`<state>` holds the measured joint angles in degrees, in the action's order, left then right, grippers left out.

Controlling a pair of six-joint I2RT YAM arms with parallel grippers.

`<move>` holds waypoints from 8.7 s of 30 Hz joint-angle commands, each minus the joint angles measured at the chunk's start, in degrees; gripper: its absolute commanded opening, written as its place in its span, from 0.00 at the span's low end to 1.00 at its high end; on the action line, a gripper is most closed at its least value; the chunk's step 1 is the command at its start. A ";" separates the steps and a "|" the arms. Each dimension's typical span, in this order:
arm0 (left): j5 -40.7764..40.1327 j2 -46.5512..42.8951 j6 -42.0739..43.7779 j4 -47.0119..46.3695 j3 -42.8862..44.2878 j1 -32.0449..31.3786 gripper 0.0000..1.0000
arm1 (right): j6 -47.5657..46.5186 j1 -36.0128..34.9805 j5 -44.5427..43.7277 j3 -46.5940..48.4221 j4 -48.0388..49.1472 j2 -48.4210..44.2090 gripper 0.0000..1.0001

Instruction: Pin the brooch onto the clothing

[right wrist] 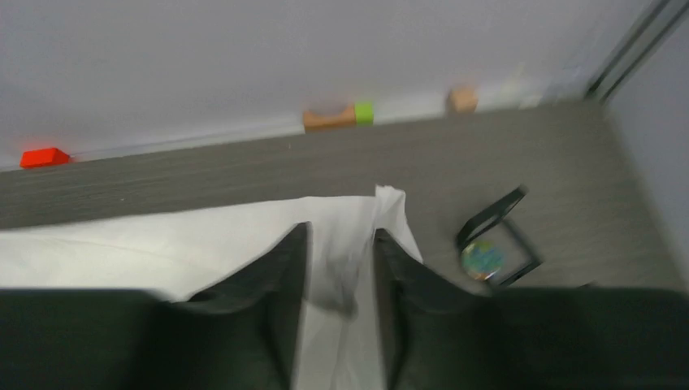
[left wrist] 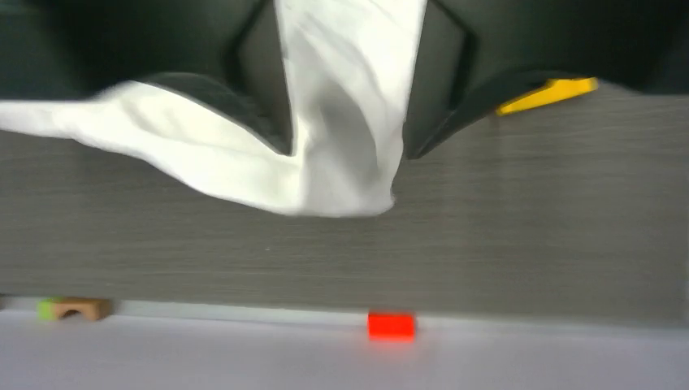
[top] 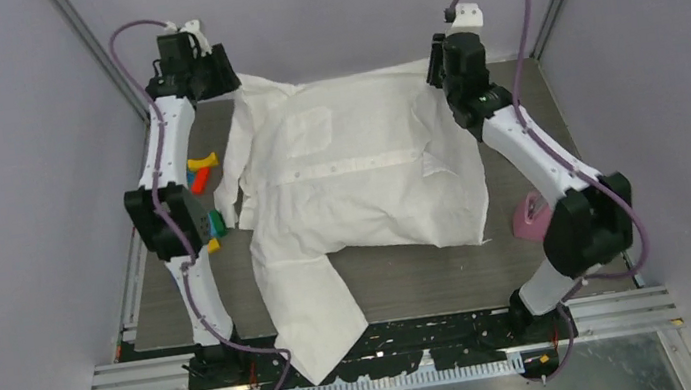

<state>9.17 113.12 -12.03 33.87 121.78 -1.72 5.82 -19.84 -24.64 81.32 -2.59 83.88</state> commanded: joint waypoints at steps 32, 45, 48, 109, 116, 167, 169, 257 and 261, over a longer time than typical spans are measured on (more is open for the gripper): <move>-14.70 -18.72 -5.20 -12.89 -56.71 1.45 0.88 | 22.97 10.44 27.96 -24.47 -20.60 -17.36 0.87; -22.17 -15.76 -2.16 -13.85 -55.86 1.45 0.61 | 24.55 10.42 29.42 -24.51 -20.76 -18.09 0.77; -22.86 -14.88 -1.46 -14.00 -55.24 1.45 0.46 | 24.57 10.43 29.64 -24.63 -20.81 -18.15 0.75; 14.35 30.84 -19.82 -37.20 13.79 -25.56 0.98 | 24.85 10.41 14.66 -24.67 -18.10 -14.41 0.82; 7.16 6.37 -11.39 -34.03 -16.94 -23.74 1.00 | 22.60 10.35 19.85 -25.10 -18.26 -12.64 0.92; -7.16 -15.76 -17.91 -38.57 -68.07 1.36 0.55 | -3.22 -11.01 -4.48 16.62 -31.58 41.77 0.61; -6.92 -14.51 -17.68 -38.12 -67.08 1.45 0.40 | -3.18 -11.01 -5.86 16.67 -31.53 41.69 0.52; 9.67 -35.93 -2.78 3.75 -49.61 -3.87 0.86 | 20.65 17.38 20.34 -27.37 -26.30 7.71 0.38; 9.21 -36.17 -2.52 4.00 -49.62 -3.83 0.86 | 20.50 17.43 20.28 -27.19 -26.39 8.28 0.36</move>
<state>19.03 78.85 -15.90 38.02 72.20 -5.76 26.87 -2.74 -4.36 53.45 -30.09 91.57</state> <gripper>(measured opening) 0.860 0.369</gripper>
